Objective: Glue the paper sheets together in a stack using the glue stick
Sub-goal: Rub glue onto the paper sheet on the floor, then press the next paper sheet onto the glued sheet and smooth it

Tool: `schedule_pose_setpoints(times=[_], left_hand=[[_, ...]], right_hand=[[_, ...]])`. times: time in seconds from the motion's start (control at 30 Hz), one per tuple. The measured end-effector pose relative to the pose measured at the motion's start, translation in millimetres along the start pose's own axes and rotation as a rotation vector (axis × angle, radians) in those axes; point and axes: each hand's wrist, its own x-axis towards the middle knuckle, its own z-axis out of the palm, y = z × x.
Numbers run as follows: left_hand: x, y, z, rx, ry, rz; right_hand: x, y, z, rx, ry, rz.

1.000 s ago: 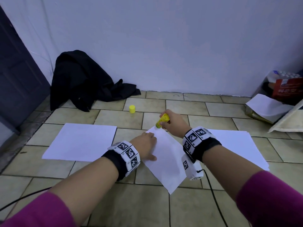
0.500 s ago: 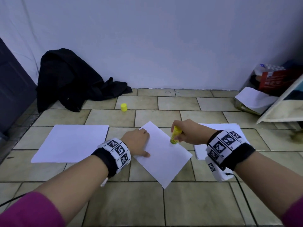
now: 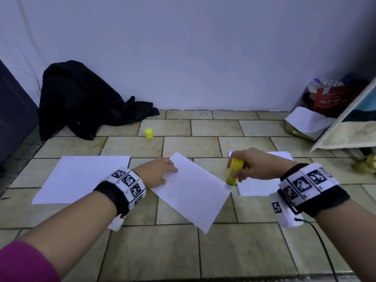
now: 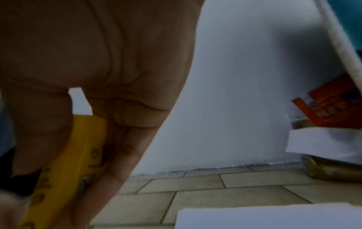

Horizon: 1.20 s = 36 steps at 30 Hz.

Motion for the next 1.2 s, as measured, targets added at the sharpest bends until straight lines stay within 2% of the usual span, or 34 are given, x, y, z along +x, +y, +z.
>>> schedule_pose_setpoints(times=[0.07,0.17,0.27,0.33,0.43,0.53,0.57,0.67,0.73,0.9,1.2], left_hand=[[-5.1,-7.1,4.2,-0.060,0.012,0.009],[-13.0,-12.4,12.9,-0.155,0.071,-0.006],[-20.3,-14.6,22.1,-0.168,0.125,-0.009],[-25.0,-15.1,24.6,-0.141,0.122,-0.022],[-29.5,-16.4,26.4,-0.100,0.121,-0.041],[-32.1,-19.1,28.0,-0.126,0.182,-0.053],[-32.7,-20.4,27.8,-0.124,0.165,-0.066],[-32.3,-23.2,25.0,-0.060,-0.077,-0.118],[-30.6,-23.9,25.0,-0.041,-0.140,-0.136],[-26.6,-24.9,37.8,-0.049,-0.107,-0.187],[-15.9,-31.6,45.2,-0.029,-0.131,-0.232]], right_hand=[[0.5,3.7,-9.3,0.314,0.177,-0.045],[4.8,-2.6,-12.8,0.928,0.407,-0.104],[17.3,-10.1,-8.2,1.480,0.460,-0.104],[28.6,-9.4,-0.7,1.624,0.408,-0.063],[45.9,-9.7,16.2,1.584,0.371,-0.013],[61.1,-18.9,30.2,1.383,0.369,0.060],[66.3,-23.4,33.0,1.306,0.371,0.072],[84.9,-36.8,38.5,1.070,0.406,0.116],[101.1,-46.7,43.7,0.926,0.441,0.133],[141.1,-76.1,53.1,0.686,0.487,0.102],[199.4,-114.6,55.3,0.453,0.351,0.040]])
